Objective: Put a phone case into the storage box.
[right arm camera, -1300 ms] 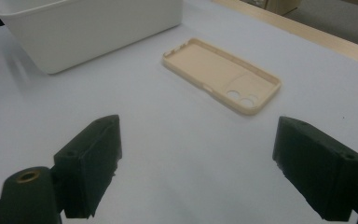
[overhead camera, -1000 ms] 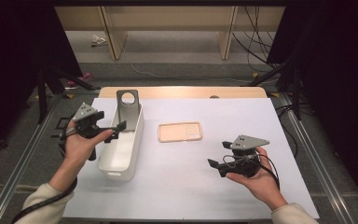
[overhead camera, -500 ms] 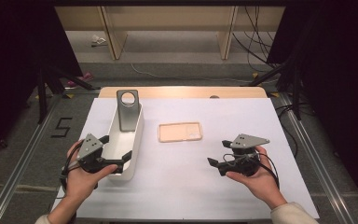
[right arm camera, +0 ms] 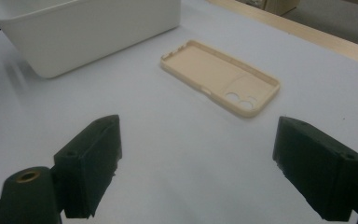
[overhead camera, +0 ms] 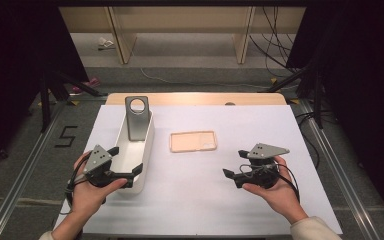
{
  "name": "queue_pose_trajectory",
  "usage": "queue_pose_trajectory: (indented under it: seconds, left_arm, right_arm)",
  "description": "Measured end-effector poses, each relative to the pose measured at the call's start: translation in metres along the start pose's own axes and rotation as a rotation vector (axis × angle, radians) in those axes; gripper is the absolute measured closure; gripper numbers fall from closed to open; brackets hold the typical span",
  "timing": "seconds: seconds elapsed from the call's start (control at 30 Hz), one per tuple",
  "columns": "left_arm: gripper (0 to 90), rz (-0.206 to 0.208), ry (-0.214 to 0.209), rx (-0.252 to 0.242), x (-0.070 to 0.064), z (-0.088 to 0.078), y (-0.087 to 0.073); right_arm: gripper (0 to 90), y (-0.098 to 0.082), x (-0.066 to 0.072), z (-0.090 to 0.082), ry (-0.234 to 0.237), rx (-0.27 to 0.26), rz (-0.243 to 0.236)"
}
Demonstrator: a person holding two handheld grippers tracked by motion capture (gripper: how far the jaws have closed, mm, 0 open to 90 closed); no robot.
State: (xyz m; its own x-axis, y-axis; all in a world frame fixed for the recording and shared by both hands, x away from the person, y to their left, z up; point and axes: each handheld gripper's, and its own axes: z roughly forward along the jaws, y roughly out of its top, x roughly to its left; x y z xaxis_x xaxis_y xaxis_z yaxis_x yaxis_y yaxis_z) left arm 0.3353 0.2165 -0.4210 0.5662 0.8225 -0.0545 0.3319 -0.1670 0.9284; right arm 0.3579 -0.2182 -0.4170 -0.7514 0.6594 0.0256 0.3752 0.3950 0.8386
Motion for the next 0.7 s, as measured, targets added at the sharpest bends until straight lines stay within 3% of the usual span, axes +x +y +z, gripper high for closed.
queue_pose_trajectory:
  seconds: [0.33, 0.57, 0.63, 0.7]
  left_arm:
    - [0.5, -0.013, 0.007, -0.018, 0.002, -0.001, 0.001]
    - [0.7, -0.019, -0.002, -0.020, 0.001, 0.000, 0.000]
    - [0.8, -0.022, -0.005, -0.023, 0.000, 0.000, 0.000]
    - [1.0, -0.028, -0.015, -0.017, 0.000, 0.001, 0.000]
  right_arm:
    - [16.2, 0.002, 0.001, -0.001, -0.002, -0.013, 0.004]
    - [17.4, 0.007, 0.005, 0.012, 0.014, -0.007, 0.003]
    - [23.3, 0.010, 0.007, 0.017, 0.021, -0.005, 0.001]
    - [35.1, 0.013, 0.009, 0.021, 0.030, -0.004, -0.002]
